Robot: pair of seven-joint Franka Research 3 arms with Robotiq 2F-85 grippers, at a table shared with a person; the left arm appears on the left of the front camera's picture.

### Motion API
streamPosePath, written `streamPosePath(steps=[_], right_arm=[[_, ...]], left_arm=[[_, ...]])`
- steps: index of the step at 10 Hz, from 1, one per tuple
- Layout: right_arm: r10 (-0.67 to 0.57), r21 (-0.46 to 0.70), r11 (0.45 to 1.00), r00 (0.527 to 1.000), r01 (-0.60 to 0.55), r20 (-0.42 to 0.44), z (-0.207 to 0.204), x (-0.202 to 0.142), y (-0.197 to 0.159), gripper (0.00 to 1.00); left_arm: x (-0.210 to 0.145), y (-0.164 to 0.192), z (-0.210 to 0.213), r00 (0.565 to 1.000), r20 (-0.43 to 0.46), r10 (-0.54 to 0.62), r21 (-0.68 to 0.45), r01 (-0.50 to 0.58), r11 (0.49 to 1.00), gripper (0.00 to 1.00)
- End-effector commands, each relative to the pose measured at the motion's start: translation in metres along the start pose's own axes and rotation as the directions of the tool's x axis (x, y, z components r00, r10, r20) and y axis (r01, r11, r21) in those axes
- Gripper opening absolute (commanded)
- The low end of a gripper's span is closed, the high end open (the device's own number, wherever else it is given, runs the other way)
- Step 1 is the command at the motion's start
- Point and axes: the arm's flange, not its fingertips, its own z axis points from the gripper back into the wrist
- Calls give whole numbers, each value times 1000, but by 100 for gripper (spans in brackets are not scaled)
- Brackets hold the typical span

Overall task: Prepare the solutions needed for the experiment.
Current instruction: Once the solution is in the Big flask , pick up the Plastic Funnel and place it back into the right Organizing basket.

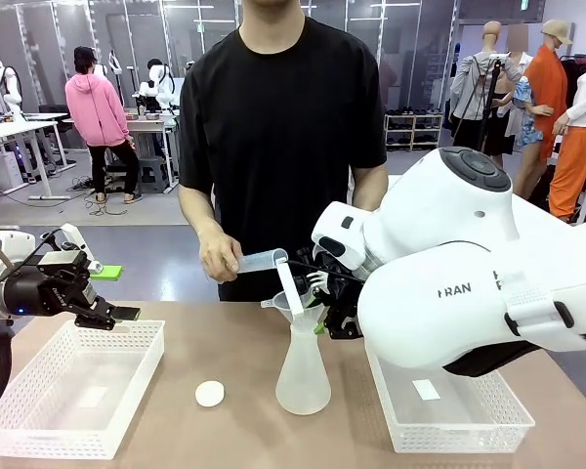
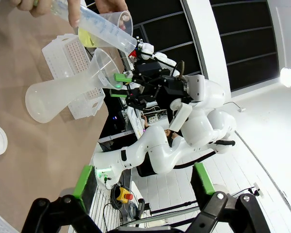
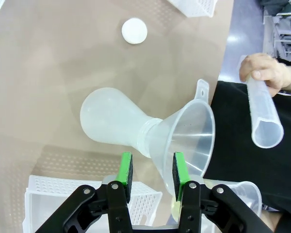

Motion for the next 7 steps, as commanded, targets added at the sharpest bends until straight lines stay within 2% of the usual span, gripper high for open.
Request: streamPosePath(steps=[1,4,6,7], right_arm=[[35,-38,999,999,-35,16,29,8,4,44],[31,-110,994,999,-28,26,61,8,0,44],[-84,-117,989,996,88,43,96,-11,0,44],[-144,-108,984,990,144,12,111,-29,0,44]], left_arm=[[0,-1,0,1000,1,-2,-4,2,1000,100],[0,-1,0,1000,1,-2,-4,2,1000,100],[0,-1,0,1000,1,-2,-4,2,1000,100],[0,-1,0,1000,1,-2,-4,2,1000,100]])
